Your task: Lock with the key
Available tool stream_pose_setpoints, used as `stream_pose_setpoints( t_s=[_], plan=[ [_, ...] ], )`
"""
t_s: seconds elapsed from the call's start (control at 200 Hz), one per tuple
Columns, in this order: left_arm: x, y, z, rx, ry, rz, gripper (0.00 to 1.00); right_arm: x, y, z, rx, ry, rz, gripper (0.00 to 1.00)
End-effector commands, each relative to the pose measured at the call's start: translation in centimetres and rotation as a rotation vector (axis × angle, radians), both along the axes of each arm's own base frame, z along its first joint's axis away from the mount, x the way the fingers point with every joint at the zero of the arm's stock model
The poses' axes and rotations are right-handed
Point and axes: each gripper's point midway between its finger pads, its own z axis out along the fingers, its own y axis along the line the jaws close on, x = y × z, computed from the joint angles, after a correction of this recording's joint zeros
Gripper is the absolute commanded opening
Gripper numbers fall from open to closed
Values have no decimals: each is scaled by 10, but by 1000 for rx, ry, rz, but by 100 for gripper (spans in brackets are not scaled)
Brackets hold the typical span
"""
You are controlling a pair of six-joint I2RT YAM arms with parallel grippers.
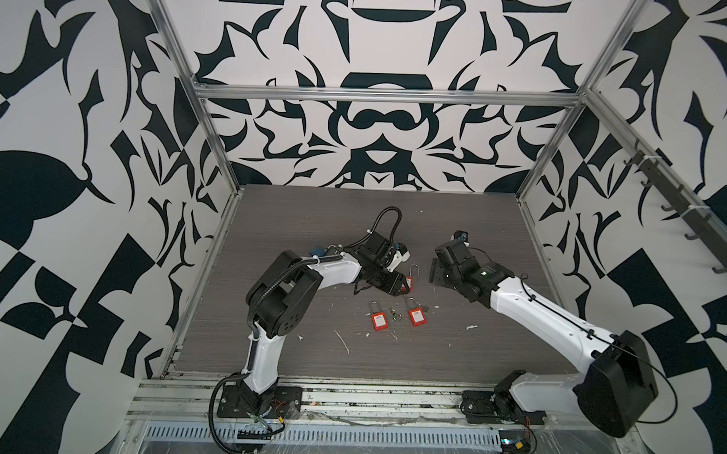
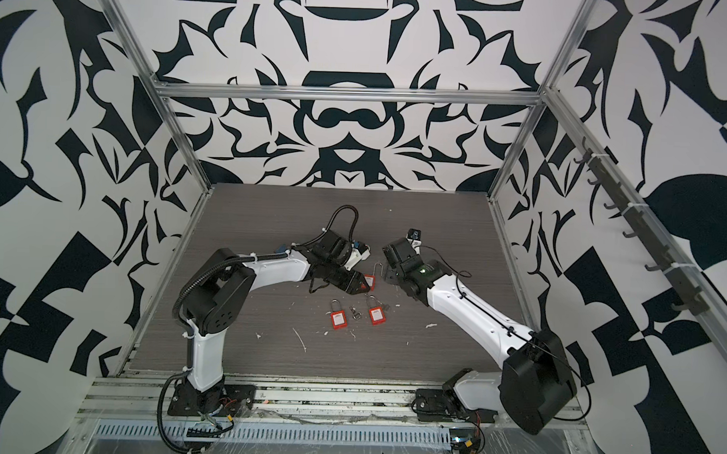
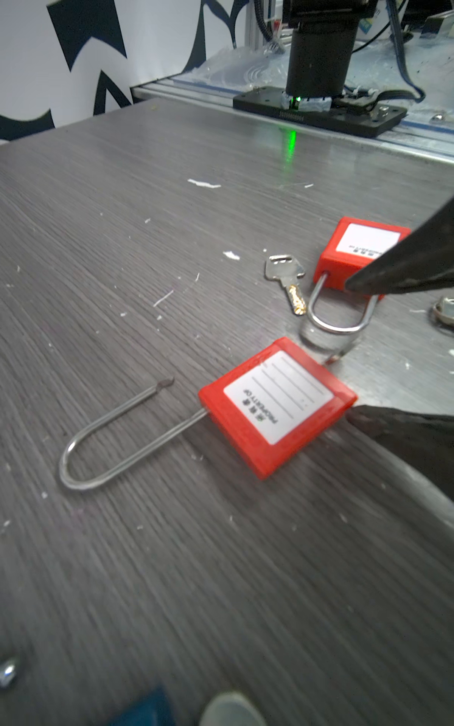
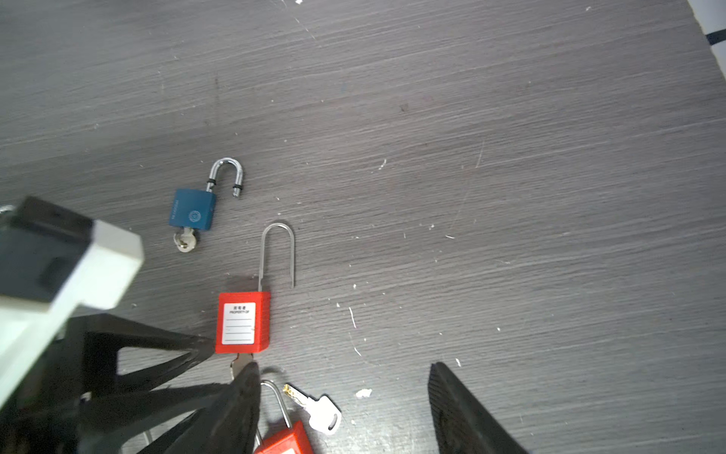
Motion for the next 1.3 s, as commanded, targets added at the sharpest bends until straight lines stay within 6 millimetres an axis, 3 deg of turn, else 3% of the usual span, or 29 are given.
stream_pose_setpoints(
  t_s=[0.0, 0.14, 0.4, 0.67, 0.78, 0.935, 1.295],
  plan=[
    [8, 1, 39, -62, -93, 27, 49, -3, -4, 5, -37, 10, -21, 70],
    [20, 22, 57, -36, -172, 75, 49, -2, 4, -10, -72, 77, -1, 71],
    [43, 80, 83, -13, -252, 216, 50, 7, 21, -35, -66, 136, -54, 75],
    [41, 118, 84, 11, -286, 281, 50, 18, 57, -53, -58, 169, -24, 75],
    [38, 122, 81, 16, -287, 285, 50, 24, 76, -62, -56, 194, 3, 75],
    [34, 126, 79, 29, -298, 272, 51, 30, 87, -69, -94, 248, -13, 76],
    [33, 132, 77, 50, -319, 265, 51, 31, 97, -94, -106, 294, -20, 72]
  ],
)
